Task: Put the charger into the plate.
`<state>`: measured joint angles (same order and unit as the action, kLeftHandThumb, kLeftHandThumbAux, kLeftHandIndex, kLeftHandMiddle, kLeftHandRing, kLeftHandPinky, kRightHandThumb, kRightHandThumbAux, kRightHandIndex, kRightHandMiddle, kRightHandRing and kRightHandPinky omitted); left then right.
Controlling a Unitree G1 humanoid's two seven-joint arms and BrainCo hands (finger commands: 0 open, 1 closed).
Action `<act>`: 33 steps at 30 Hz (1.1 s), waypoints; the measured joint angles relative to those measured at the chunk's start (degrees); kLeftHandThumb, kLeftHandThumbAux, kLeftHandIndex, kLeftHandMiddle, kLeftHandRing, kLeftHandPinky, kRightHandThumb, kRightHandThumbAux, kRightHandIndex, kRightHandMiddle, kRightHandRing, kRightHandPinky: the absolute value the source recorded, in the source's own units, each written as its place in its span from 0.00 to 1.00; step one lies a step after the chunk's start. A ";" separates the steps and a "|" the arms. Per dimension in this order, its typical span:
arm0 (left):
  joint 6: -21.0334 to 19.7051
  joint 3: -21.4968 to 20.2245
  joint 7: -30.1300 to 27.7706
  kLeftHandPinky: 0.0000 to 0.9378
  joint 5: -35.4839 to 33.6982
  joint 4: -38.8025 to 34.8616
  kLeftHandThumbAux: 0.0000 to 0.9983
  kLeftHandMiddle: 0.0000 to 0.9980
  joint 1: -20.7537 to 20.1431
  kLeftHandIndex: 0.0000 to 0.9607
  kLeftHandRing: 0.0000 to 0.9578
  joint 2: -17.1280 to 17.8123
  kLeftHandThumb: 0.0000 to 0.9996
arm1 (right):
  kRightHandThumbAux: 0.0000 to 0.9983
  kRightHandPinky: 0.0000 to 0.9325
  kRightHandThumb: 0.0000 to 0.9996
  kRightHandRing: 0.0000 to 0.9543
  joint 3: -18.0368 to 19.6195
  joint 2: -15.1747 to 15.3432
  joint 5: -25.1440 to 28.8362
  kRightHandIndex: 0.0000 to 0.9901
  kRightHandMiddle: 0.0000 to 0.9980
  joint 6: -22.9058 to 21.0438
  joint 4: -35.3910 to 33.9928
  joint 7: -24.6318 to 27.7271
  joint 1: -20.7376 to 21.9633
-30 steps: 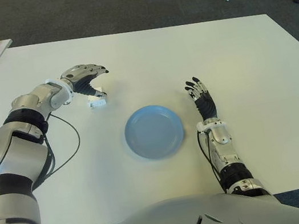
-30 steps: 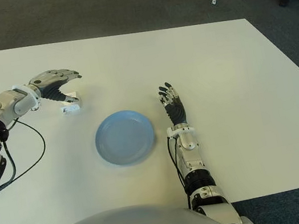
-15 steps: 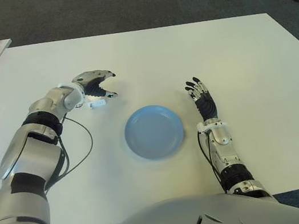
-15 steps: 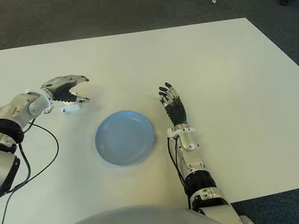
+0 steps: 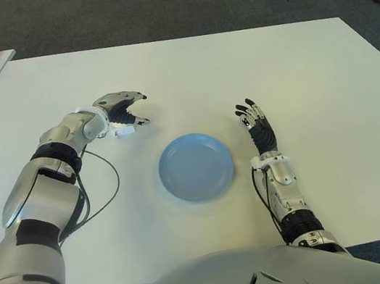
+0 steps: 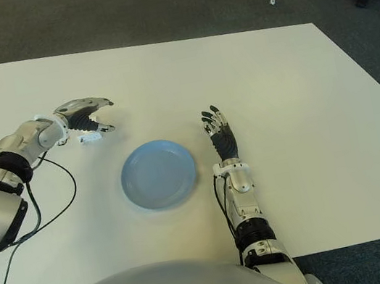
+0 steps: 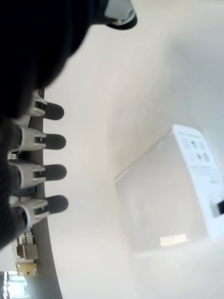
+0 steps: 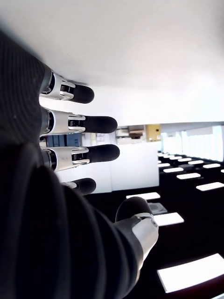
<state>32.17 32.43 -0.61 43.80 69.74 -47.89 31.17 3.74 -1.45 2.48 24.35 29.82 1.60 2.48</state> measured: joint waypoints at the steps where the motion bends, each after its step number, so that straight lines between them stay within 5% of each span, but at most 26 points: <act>1: -0.02 0.00 -0.02 0.00 0.00 0.06 0.37 0.00 0.00 0.00 0.00 0.00 0.14 | 0.51 0.05 0.00 0.18 0.02 0.01 0.04 0.00 0.21 0.00 0.00 0.15 0.00; 18: -0.23 0.40 0.46 0.00 0.14 0.92 0.39 0.00 0.11 0.00 0.00 0.31 0.11 | 0.54 0.05 0.00 0.18 0.31 0.36 0.71 0.00 0.18 0.54 0.30 1.73 0.03; 33: 2.10 6.44 10.63 0.00 7.09 1.16 0.43 0.00 0.26 0.00 0.00 5.43 0.17 | 0.56 0.06 0.00 0.18 0.28 0.89 0.57 0.00 0.18 1.26 0.60 1.99 -0.02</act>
<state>34.27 38.87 10.02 50.89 70.90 -47.64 36.60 4.02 -0.56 3.05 25.60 30.42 3.59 2.46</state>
